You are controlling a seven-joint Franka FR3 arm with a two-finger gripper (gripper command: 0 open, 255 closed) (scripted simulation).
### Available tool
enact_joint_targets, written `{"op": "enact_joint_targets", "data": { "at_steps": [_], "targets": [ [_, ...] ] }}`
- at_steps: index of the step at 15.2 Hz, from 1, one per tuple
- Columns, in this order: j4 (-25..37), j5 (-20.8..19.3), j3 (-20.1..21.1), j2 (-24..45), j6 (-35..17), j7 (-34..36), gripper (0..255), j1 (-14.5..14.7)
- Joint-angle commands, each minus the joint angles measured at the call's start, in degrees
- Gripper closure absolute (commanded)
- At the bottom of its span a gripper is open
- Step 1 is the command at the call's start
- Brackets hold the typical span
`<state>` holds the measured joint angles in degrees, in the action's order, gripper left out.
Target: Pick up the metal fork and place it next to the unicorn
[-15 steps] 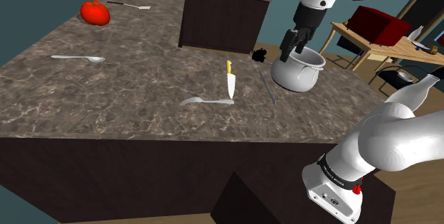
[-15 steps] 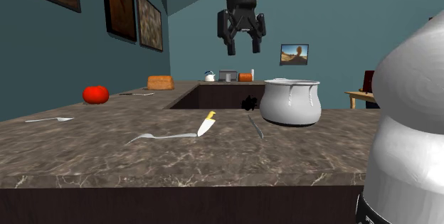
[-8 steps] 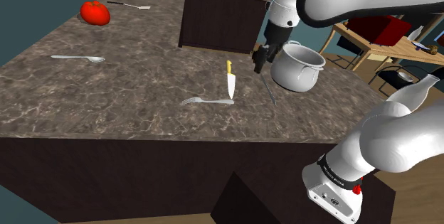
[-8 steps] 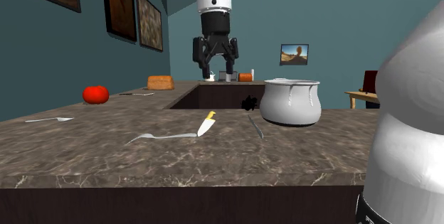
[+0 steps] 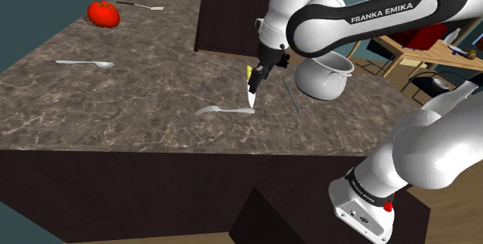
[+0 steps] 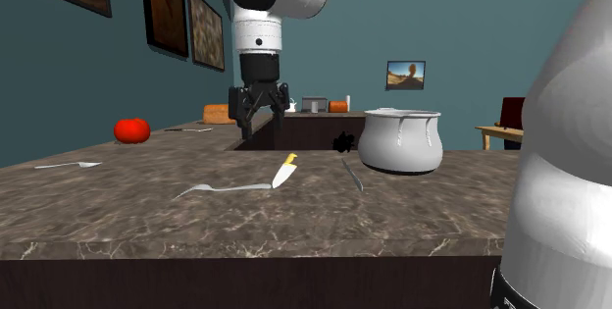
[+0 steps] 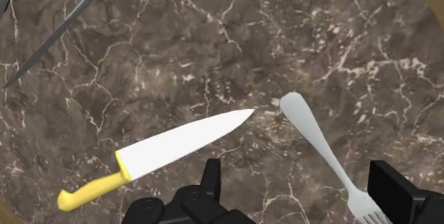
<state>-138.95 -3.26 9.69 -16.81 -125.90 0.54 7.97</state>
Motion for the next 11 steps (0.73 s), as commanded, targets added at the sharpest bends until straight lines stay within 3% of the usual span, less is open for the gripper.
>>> {"op": "enact_joint_targets", "data": {
  "at_steps": [1, 11],
  "targets": [
    [1.0, -0.4, 1.2, 3.6, -3.4, -0.1, 0, 0.9],
    [6.9, -6.0, 4.8, 20.0, -16.1, 0.2, 0, 3.8]
  ]
}}
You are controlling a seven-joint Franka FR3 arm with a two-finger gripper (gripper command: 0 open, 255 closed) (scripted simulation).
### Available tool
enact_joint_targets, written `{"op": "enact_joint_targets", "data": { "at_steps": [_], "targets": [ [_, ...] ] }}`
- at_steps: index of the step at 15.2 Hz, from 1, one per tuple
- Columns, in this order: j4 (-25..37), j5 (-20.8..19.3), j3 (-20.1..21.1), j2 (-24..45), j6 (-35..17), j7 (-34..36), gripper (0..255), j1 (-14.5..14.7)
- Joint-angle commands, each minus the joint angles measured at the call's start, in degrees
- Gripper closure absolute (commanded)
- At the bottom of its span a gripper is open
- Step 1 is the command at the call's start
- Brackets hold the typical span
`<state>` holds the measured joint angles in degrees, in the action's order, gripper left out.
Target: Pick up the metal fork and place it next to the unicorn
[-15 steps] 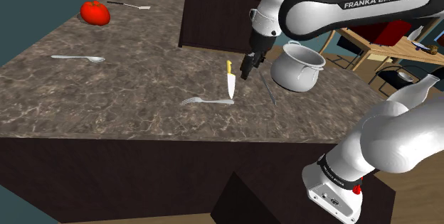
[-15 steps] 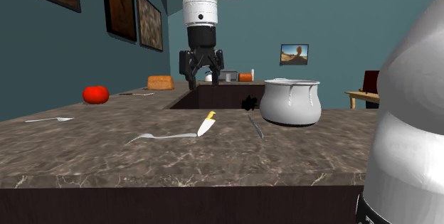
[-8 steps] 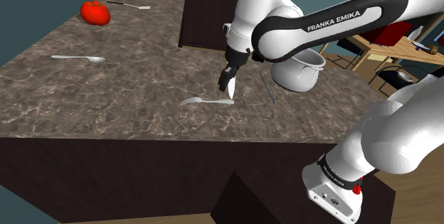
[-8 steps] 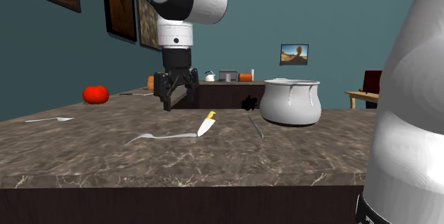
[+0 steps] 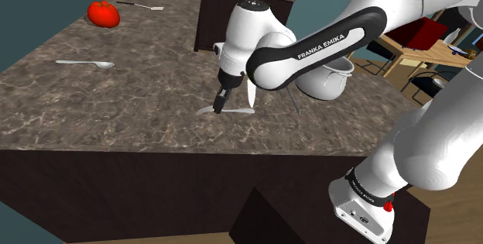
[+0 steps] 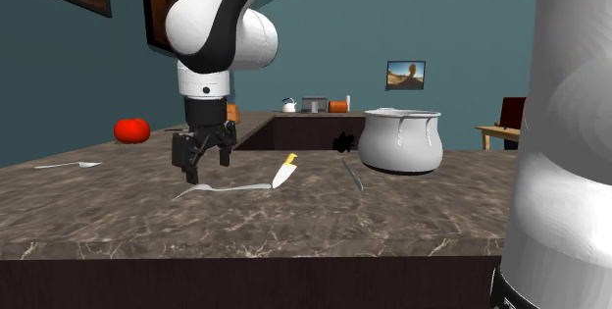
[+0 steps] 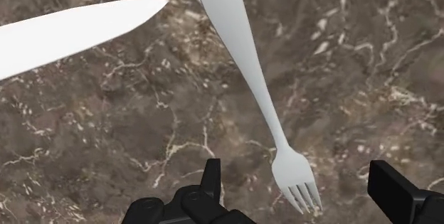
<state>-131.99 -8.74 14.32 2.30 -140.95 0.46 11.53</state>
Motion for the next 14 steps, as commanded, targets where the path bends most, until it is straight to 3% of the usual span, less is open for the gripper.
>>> {"op": "enact_joint_targets", "data": {
  "at_steps": [1, 7, 14],
  "targets": [
    [-0.1, -0.9, 0.1, 1.5, -1.8, 0.6, 0, 0.2],
    [-0.4, -3.2, -0.4, 5.3, -5.5, 2.2, 0, 0.3],
    [-0.4, -3.2, -0.4, 5.3, -5.5, 2.2, 0, 0.3]
  ]
}}
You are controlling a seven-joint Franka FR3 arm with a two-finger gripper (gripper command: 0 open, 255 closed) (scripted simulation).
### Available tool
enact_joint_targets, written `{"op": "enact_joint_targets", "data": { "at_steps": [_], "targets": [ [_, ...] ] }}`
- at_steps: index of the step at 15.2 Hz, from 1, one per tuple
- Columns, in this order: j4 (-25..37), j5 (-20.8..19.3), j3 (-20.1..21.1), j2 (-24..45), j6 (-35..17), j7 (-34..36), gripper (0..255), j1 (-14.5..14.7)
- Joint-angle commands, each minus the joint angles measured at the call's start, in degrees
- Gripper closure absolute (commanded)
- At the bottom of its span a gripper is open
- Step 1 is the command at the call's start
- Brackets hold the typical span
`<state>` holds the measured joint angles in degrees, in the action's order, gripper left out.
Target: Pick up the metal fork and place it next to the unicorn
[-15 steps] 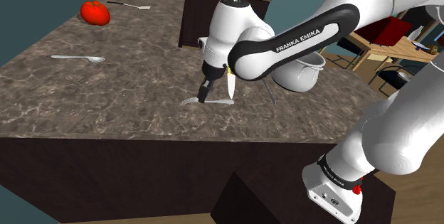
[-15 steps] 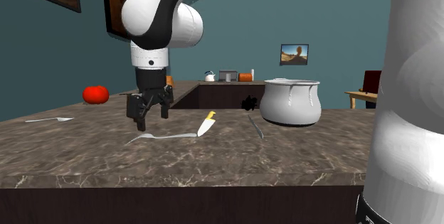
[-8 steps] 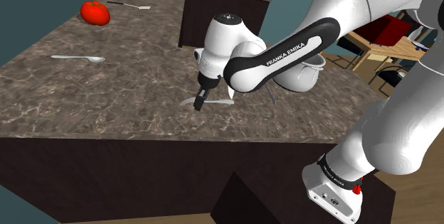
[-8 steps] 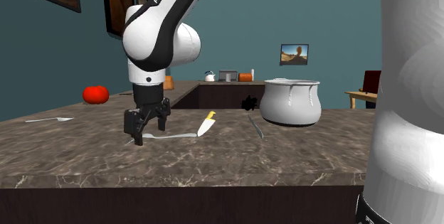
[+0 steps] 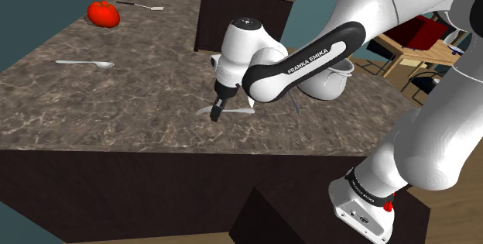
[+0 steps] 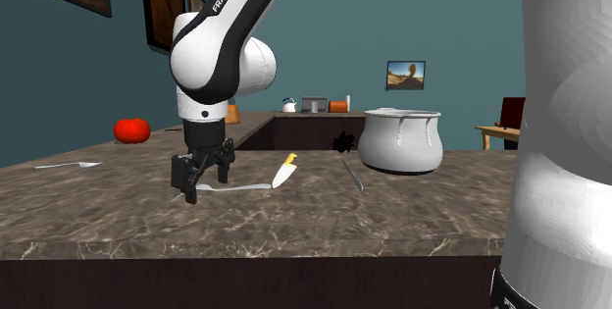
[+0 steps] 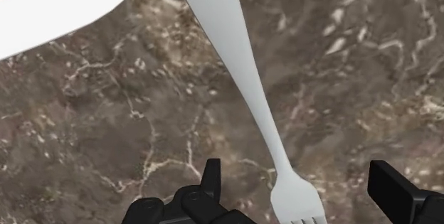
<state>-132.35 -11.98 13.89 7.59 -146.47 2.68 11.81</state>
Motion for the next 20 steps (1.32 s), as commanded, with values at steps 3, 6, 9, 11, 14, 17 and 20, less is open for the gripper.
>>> {"op": "enact_joint_targets", "data": {
  "at_steps": [3, 6, 9, 11, 14, 17, 20],
  "targets": [
    [0.0, 0.0, 0.0, 0.0, 0.0, 0.0, 255, 0.0],
    [0.0, 0.0, 0.0, 0.0, 0.0, 0.0, 255, 0.0],
    [-0.1, 0.0, 0.0, -0.1, 0.0, 0.0, 255, 0.0],
    [0.1, 0.4, 0.1, -0.6, 0.7, -0.4, 255, -0.1],
    [0.6, 1.7, 0.4, -2.3, 2.8, -1.4, 255, -0.2],
    [1.3, 2.8, 0.6, -4.0, 5.0, -2.3, 255, -0.2],
    [2.0, 3.7, 0.7, -5.5, 7.2, -3.1, 255, -0.3]
  ]
}}
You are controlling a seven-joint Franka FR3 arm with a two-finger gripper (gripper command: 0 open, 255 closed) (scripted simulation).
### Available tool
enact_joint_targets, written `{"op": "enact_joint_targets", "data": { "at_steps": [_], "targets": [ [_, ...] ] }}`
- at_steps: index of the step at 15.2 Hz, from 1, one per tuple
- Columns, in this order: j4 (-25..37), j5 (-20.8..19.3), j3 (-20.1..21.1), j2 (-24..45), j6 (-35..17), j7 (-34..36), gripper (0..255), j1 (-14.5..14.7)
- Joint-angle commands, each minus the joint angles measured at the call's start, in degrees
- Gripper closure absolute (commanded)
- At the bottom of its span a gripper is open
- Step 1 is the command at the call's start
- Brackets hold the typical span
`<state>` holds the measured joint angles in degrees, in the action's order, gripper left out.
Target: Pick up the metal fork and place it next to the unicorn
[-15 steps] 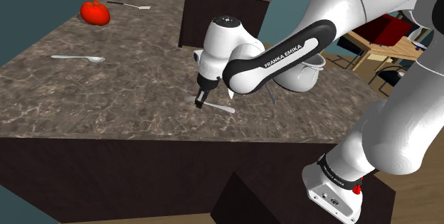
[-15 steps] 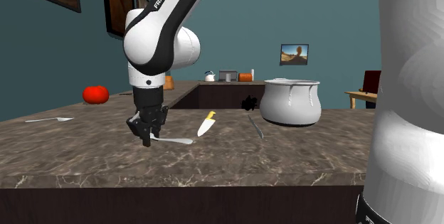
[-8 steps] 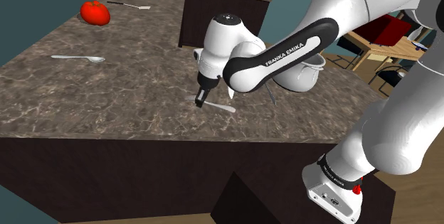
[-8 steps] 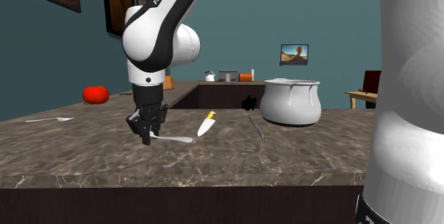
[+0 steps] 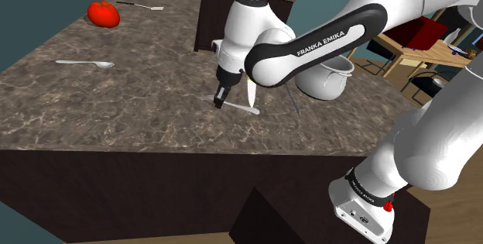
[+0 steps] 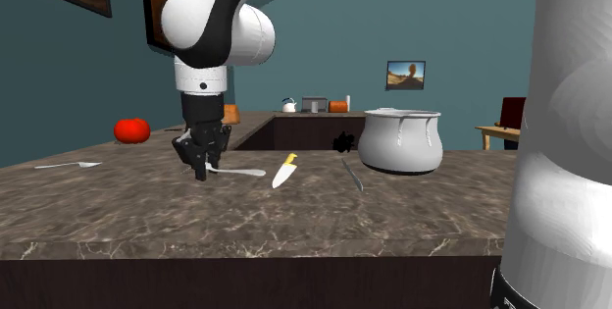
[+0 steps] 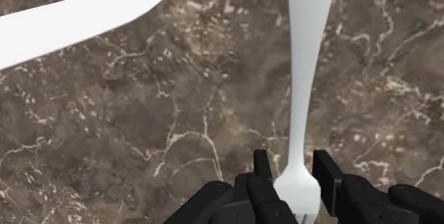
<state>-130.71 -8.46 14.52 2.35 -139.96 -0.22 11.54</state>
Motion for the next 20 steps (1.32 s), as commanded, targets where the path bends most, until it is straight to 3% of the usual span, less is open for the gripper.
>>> {"op": "enact_joint_targets", "data": {
  "at_steps": [1, 20],
  "targets": [
    [0.7, 0.5, 0.0, -0.8, 1.4, -0.5, 255, 0.0],
    [8.3, 4.2, -0.1, -7.8, 15.6, -3.9, 255, 0.1]
  ]
}}
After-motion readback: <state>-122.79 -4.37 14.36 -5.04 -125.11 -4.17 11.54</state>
